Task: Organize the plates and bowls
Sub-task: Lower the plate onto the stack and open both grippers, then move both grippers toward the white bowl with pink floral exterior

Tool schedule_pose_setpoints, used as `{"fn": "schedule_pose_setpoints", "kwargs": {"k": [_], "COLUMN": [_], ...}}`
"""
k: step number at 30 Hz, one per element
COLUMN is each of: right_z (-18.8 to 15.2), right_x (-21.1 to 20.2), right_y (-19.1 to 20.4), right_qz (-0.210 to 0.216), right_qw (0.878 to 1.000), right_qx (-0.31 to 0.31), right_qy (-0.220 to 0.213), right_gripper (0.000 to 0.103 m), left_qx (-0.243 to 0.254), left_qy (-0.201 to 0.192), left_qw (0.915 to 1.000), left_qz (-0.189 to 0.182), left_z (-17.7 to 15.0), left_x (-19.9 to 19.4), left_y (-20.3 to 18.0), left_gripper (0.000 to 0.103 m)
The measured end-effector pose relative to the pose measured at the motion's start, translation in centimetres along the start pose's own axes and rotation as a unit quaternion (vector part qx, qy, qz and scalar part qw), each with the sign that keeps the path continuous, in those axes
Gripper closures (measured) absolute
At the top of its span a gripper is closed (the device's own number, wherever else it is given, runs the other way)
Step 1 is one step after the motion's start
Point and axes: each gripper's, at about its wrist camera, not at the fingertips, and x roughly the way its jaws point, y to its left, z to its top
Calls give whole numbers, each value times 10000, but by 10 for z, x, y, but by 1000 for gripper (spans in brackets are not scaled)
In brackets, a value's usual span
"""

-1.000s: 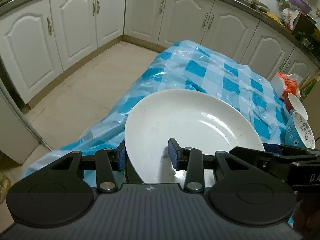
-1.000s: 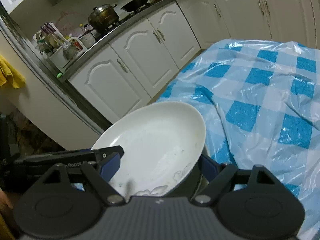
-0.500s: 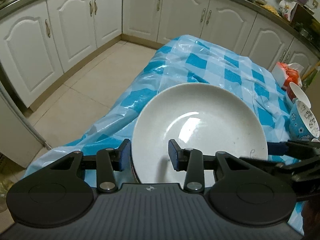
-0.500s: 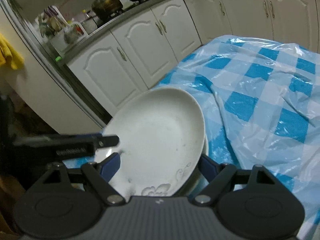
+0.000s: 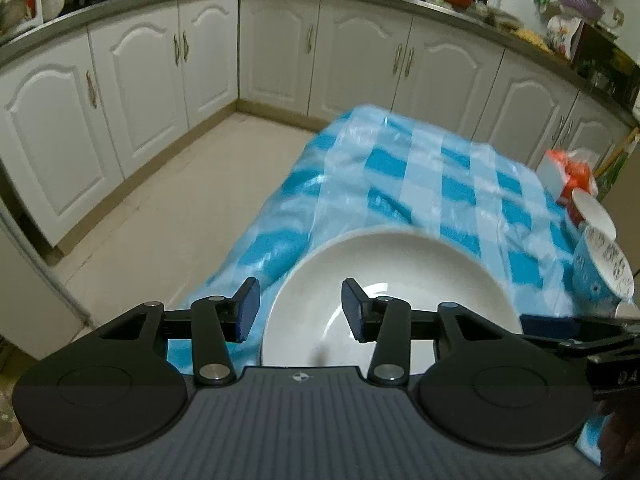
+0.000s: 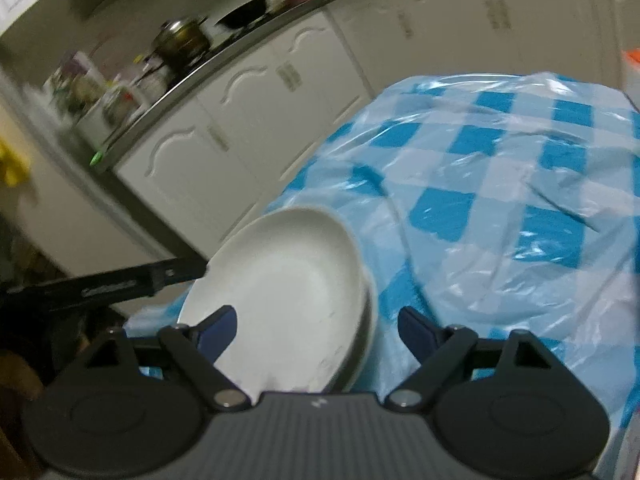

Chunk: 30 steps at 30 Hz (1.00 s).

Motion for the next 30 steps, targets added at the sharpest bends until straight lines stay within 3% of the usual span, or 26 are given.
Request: {"fn": "schedule_pose_setpoints", "kwargs": {"k": [6,14,23,30], "right_z": [18,16,-4,-32], "right_x": [-2,-3,-10,-43], "right_y": [-10,-23,-21,0], "right_qz": [-319,-734,-867,-1339], "right_qw": [9972,9861,9687,9492], "right_qx": [273,780,1035,813], "right_qy": [-624,-1273,-2084,-2728], "right_gripper": [11,8,2,1], "left_qx": [-90,-54,-102,-344], "left_qy": [-427,-879,-1482,-2266], "left_qw": [9986,9934,9839,9652], "left_qz": [-291,-735,-992,-1259], "left_z": [17,14,-10,-35], "left_x": [7,19,15,-24], "left_y": [-16,-39,-36,-12], "left_gripper": [30,5,1,0]}}
